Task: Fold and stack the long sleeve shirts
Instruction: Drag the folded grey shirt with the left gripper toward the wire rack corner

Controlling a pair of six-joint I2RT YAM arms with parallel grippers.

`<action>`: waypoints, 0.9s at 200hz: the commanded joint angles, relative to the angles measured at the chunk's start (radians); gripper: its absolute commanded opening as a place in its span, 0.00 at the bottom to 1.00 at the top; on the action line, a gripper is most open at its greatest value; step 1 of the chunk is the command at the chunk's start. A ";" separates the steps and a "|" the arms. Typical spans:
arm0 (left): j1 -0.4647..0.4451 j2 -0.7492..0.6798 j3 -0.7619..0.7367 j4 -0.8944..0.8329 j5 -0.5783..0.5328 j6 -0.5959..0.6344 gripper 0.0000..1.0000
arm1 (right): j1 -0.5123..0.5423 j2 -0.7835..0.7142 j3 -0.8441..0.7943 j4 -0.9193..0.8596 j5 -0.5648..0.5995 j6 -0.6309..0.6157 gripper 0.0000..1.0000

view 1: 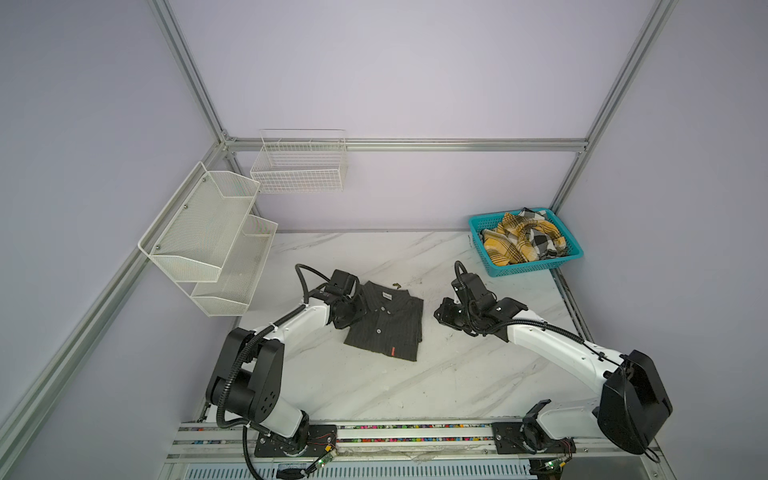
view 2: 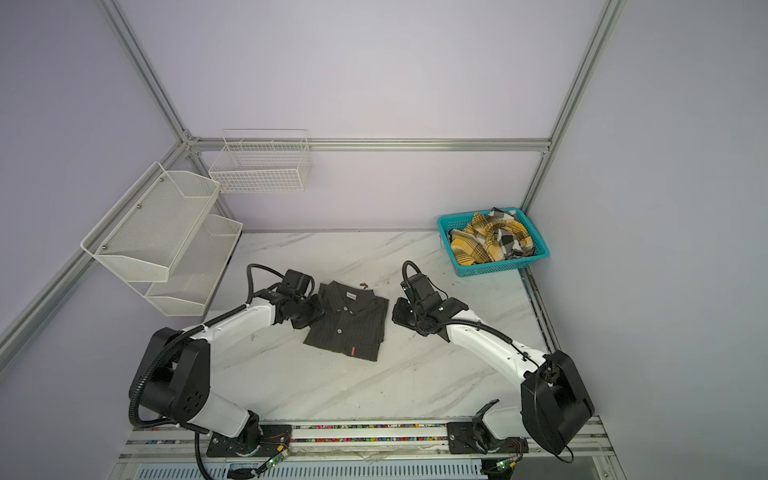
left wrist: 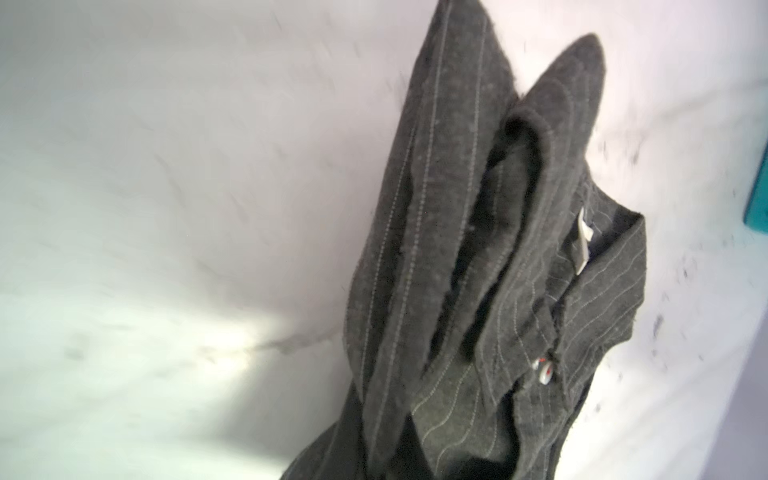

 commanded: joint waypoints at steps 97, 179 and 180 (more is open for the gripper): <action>0.338 0.592 0.941 -0.288 -0.346 0.464 0.00 | -0.002 -0.073 -0.012 -0.055 -0.015 0.011 0.24; 0.408 0.760 1.131 -0.298 -0.431 0.673 0.07 | -0.004 -0.083 0.016 -0.121 0.009 -0.007 0.23; 0.408 0.762 1.133 -0.298 -0.432 0.675 0.09 | -0.004 -0.084 0.016 -0.121 0.009 -0.006 0.23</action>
